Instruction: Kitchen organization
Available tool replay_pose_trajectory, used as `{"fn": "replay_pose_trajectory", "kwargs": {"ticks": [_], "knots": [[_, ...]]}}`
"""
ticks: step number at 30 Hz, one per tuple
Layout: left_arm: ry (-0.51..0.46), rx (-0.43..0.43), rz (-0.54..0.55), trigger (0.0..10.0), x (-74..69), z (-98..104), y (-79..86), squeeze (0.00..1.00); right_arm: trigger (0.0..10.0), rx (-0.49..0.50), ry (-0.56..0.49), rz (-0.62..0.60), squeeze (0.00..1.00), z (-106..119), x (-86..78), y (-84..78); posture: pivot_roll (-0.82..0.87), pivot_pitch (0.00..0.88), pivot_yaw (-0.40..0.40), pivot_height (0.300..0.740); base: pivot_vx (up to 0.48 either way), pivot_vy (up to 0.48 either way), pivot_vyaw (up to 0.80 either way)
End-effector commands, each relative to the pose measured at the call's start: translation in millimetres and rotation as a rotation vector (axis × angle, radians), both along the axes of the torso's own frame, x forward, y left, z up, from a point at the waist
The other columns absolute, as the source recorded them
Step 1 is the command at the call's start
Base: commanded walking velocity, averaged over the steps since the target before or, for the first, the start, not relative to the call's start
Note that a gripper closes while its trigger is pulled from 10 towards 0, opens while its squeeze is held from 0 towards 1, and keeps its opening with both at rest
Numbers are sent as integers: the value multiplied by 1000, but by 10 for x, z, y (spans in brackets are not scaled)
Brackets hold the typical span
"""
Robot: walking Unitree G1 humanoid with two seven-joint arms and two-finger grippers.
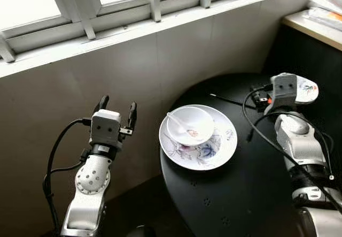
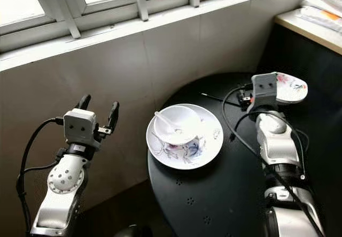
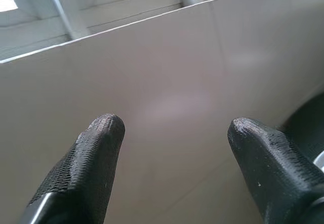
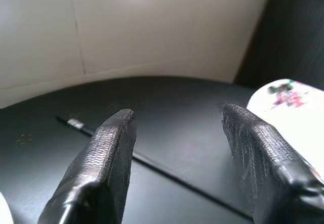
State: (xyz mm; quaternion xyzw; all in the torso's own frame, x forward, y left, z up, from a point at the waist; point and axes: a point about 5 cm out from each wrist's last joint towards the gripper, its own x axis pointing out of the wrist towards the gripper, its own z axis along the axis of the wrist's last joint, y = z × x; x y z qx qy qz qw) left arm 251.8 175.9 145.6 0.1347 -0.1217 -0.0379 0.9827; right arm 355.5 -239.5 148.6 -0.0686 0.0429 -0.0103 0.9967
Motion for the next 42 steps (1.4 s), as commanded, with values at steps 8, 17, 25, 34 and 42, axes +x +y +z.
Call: {"fn": "replay_pose_trajectory", "kwargs": {"ticks": [8, 17, 25, 34, 42], "knots": [[46, 55, -9, 10000, -224, 62, 130, 0, 10000, -14, -8, 29, 0, 108, 128, -86, 74, 198, 70, 740, 0, 0, 0], [81, 75, -18, 10000, -322, 129, 192, 0, 10000, -18, 7, 37, 0, 111, 111, -222, 89, 268, 91, 740, 0, 0, 0], [102, 104, -30, 10000, -346, 219, 273, 0, 10000, -43, 11, 23, 0, 96, 28, -420, 90, 340, 127, 740, 0, 0, 0], [128, 101, -43, 10000, -425, 231, 257, 0, 10000, -68, -33, 13, 0, 248, 17, -544, 92, 371, 135, 740, 0, 0, 0], [136, 101, -52, 10000, -410, 257, 246, 0, 10000, -141, -163, 87, 0, 429, 46, -408, 89, 377, 142, 740, 0, 0, 0]]}}
